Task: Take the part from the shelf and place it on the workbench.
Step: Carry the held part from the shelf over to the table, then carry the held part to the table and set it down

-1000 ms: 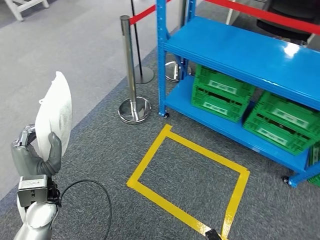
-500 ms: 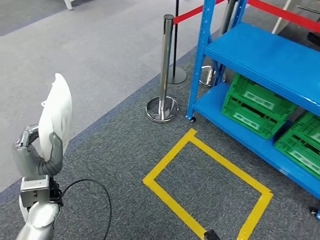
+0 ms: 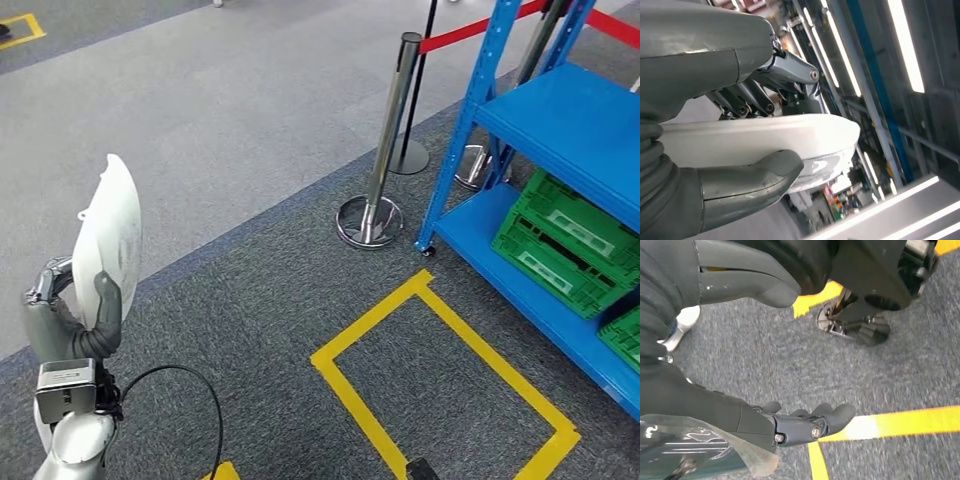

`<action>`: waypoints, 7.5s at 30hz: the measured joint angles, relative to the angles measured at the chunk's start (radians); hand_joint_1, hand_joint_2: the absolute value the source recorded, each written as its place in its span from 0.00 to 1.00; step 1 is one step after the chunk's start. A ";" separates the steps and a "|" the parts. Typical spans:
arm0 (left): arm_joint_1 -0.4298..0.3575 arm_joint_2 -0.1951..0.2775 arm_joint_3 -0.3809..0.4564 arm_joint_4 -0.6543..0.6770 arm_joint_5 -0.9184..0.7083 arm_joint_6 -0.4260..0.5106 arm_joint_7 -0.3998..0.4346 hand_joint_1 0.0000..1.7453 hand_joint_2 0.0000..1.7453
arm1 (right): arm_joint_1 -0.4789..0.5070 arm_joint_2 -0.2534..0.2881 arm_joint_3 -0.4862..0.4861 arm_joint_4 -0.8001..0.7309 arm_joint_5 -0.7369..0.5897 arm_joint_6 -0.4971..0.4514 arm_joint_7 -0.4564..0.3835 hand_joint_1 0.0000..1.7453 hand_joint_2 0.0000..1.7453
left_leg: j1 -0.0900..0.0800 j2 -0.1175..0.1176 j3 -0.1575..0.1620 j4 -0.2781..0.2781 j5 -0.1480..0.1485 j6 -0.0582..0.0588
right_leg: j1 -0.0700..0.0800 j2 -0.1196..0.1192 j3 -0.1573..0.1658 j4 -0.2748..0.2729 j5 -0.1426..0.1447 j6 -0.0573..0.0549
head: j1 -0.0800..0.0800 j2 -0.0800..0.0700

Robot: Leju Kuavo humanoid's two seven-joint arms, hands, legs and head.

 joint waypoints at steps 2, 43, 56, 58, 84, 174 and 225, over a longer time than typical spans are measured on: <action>0.002 0.001 0.000 0.000 0.000 0.000 0.000 1.00 1.00 | -0.002 0.001 0.001 0.000 0.000 0.000 0.000 0.00 1.00 | 0.002 -0.025 0.003 -0.014 0.004 0.008 | 0.000 -0.012 0.006 -0.004 -0.006 0.009 | 0.000 0.000; -0.008 0.015 -0.004 0.000 -0.011 -0.008 0.001 1.00 1.00 | 0.003 0.002 0.017 0.002 0.018 0.010 -0.006 0.00 1.00 | 0.025 -0.167 0.018 -0.014 -0.002 0.017 | -0.016 0.147 -0.108 0.093 0.043 0.036 | 0.012 0.000; -0.010 0.016 -0.004 0.001 -0.010 -0.010 0.002 1.00 1.00 | 0.000 0.002 0.018 0.004 0.020 0.011 -0.006 0.00 1.00 | 0.027 -0.187 -0.005 0.018 -0.017 -0.007 | -0.018 0.168 -0.059 0.012 0.049 0.013 | 0.008 0.000; -0.008 0.018 -0.004 0.002 -0.010 -0.010 0.002 1.00 1.00 | 0.002 0.002 0.018 0.004 0.020 0.011 -0.006 0.00 1.00 | 0.033 -0.130 -0.058 0.125 -0.052 -0.024 | -0.014 0.100 -0.044 0.006 0.041 -0.004 | 0.003 0.000; -0.005 0.022 -0.003 0.006 0.000 -0.020 0.002 1.00 1.00 | 0.003 0.003 0.024 0.004 0.016 -0.008 -0.011 0.00 1.00 | 0.030 -0.123 -0.054 0.130 -0.081 -0.027 | -0.016 0.118 -0.038 -0.006 0.049 -0.009 | 0.002 0.000; -0.001 0.041 -0.001 0.029 0.013 -0.085 -0.002 1.00 1.00 | -0.004 -0.006 0.018 0.006 0.014 -0.029 0.030 0.00 1.00 | 0.029 -0.147 -0.004 0.036 -0.040 -0.020 | -0.013 0.133 -0.045 -0.001 0.048 0.000 | 0.021 0.000; -0.042 0.135 -0.001 0.016 -0.093 -0.269 0.088 1.00 1.00 | -0.003 0.006 0.014 0.007 0.034 -0.042 0.023 0.00 1.00 | 0.034 -0.094 -0.050 0.020 0.006 0.019 | -0.009 0.117 -0.098 0.251 -0.159 0.038 | 0.019 -0.001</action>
